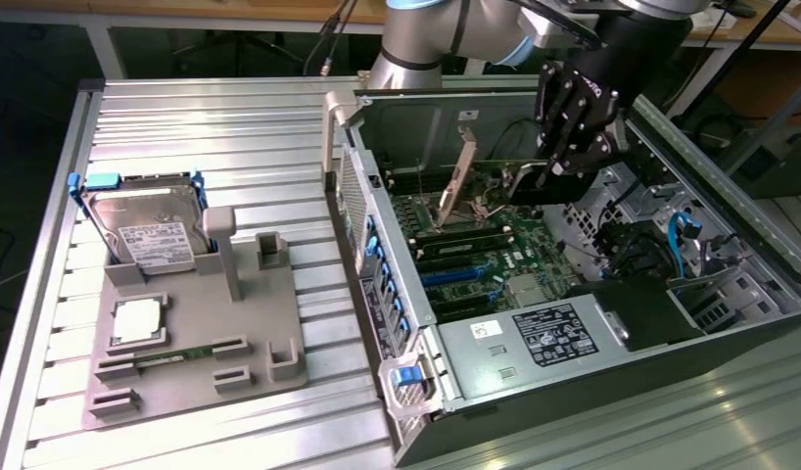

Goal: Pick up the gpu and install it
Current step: 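Insert the gpu into the slot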

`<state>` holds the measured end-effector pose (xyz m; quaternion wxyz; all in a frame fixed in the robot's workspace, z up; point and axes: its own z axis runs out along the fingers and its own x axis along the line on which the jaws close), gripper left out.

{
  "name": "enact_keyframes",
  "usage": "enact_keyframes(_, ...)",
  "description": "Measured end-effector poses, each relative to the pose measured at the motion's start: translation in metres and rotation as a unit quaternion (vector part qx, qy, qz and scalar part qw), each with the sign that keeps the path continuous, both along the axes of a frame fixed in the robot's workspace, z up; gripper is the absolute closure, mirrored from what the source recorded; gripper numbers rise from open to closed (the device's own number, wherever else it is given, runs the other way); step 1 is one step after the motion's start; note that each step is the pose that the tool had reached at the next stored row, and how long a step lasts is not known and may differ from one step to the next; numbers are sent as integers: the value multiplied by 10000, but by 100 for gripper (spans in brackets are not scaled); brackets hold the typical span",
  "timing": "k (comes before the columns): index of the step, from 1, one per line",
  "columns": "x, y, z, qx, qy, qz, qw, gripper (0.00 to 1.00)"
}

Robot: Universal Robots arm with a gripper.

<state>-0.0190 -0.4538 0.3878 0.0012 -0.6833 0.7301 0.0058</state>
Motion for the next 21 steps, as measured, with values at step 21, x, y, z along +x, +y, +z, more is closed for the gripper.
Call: enact_keyframes(21,0,0,-164,3,1,0,10000,73)
